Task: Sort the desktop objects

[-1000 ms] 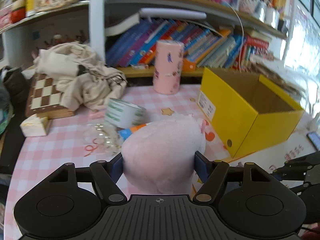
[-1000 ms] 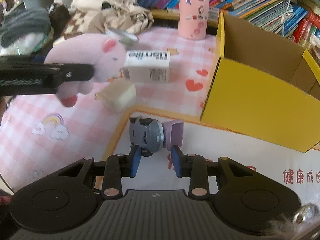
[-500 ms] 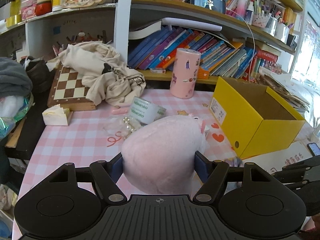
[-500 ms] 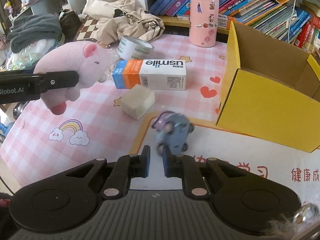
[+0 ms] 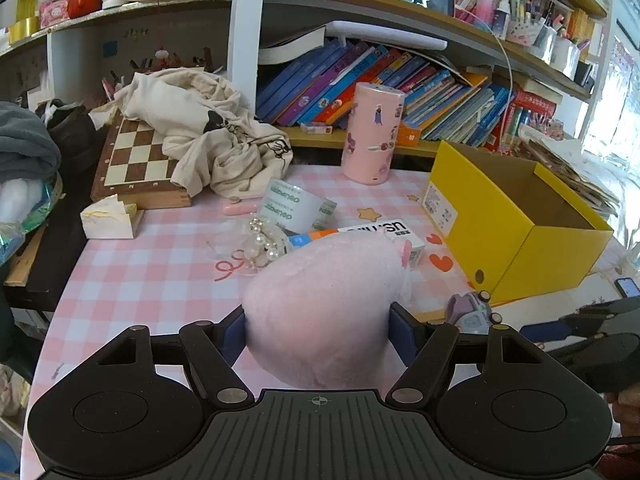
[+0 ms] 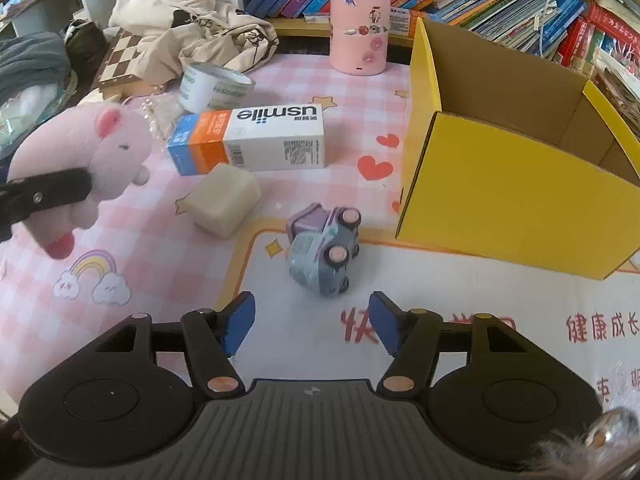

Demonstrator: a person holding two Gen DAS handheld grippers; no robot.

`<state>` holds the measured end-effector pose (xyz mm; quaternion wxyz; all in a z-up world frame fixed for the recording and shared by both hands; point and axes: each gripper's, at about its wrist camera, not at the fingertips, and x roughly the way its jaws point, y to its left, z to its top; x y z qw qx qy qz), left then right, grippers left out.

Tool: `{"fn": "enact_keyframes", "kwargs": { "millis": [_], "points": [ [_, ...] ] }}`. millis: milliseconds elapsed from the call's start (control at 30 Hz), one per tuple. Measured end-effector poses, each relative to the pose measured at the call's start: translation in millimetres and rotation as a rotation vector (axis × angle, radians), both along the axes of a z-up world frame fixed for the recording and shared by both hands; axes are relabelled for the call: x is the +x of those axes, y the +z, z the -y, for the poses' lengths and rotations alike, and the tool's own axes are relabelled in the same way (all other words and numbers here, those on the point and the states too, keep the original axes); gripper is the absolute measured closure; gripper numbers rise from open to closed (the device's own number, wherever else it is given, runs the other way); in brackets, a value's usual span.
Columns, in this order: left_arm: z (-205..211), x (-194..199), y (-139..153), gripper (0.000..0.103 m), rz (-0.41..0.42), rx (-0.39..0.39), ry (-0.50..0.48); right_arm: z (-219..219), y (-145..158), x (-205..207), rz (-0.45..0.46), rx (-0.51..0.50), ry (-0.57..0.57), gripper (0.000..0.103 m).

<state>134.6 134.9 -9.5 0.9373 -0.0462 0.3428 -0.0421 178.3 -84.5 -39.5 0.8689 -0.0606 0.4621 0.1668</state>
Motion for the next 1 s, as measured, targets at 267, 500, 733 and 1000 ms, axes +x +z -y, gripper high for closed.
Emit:
{"fn": "enact_keyframes", "kwargs": {
  "millis": [267, 500, 733, 1000],
  "points": [
    [-5, 8, -6, 0.031, -0.037, 0.018, 0.013, -11, -16, 32, -0.059, 0.009, -0.007, 0.041],
    [-9, 12, -8, 0.031, -0.058, 0.023, 0.031, -15, -26, 49, -0.085, 0.007, -0.018, 0.042],
    [-4, 16, -9, 0.031, -0.062, 0.030, 0.010, -19, -27, 49, -0.057, -0.029, 0.025, 0.060],
    [1, 11, -5, 0.031, -0.042, 0.039, -0.013, -24, -16, 32, -0.048, 0.018, 0.109, 0.061]
  ]
}}
